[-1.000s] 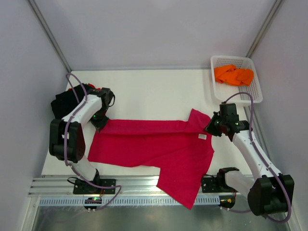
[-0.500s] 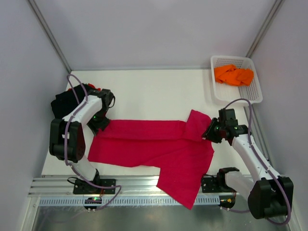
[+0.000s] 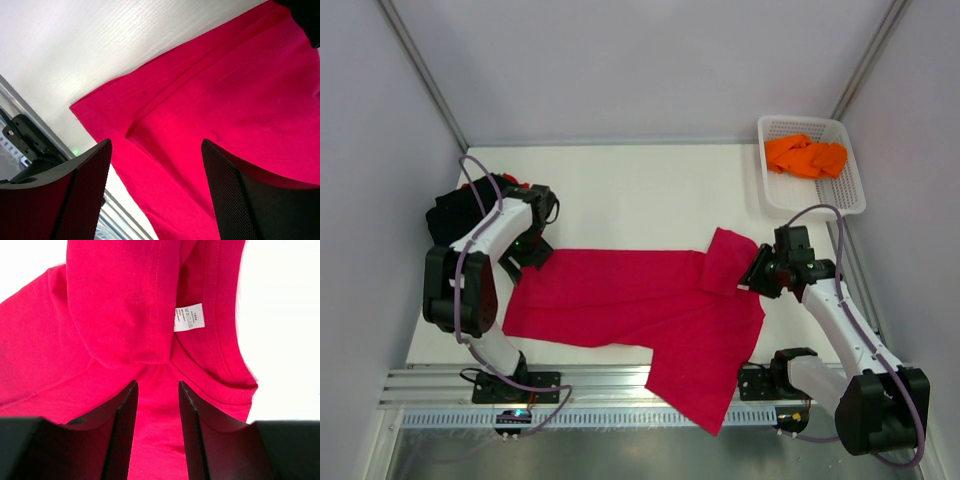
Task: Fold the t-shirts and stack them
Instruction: Fold the flattened tshirt in 1/3 of the way
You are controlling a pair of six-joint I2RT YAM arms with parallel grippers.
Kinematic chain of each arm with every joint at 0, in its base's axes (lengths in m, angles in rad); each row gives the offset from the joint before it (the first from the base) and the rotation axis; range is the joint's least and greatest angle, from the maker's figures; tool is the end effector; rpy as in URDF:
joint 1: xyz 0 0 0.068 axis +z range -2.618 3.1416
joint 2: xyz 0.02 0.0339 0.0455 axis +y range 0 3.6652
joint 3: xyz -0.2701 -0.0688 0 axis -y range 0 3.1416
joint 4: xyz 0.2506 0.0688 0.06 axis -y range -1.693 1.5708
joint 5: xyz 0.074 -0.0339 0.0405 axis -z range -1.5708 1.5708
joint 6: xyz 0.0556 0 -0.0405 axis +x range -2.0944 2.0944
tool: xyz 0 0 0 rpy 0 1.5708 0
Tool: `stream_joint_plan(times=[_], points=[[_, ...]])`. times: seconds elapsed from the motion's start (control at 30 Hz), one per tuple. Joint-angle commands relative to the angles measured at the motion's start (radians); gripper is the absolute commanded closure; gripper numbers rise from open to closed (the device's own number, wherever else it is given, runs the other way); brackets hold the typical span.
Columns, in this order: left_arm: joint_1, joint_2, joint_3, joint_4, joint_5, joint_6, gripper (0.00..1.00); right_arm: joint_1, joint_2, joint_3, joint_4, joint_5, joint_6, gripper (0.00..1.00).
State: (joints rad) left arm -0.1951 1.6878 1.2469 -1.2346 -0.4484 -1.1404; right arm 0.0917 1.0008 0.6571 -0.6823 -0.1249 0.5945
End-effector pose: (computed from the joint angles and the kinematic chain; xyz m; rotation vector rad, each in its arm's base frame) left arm 0.2900 -0.0327 0.2056 -1.2816 2.5821 0.6096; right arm 0.1959 0.0250 0.2025 0.6123 2.5694 0.4037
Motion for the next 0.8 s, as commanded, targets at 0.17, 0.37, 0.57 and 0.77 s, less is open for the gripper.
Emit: stream_joint_plan(times=[0.17,0.37,0.57,0.77], points=[[0.000,0.033,-0.026,0.139,0.106,0.014,0.25,0.003,0.030,0.053,0.052,0.021,-0.001,0.57],[-0.001,0.030,-0.061,0.245,0.208,0.015,0.26,0.003,0.099,0.046,0.127,-0.007,0.030,0.57],[-0.013,0.038,-0.075,0.257,0.217,0.008,0.26,0.009,0.171,0.021,0.197,-0.012,0.051,0.57],[-0.030,0.042,-0.075,0.258,0.212,0.008,0.26,0.017,0.239,0.045,0.230,-0.002,0.041,0.57]])
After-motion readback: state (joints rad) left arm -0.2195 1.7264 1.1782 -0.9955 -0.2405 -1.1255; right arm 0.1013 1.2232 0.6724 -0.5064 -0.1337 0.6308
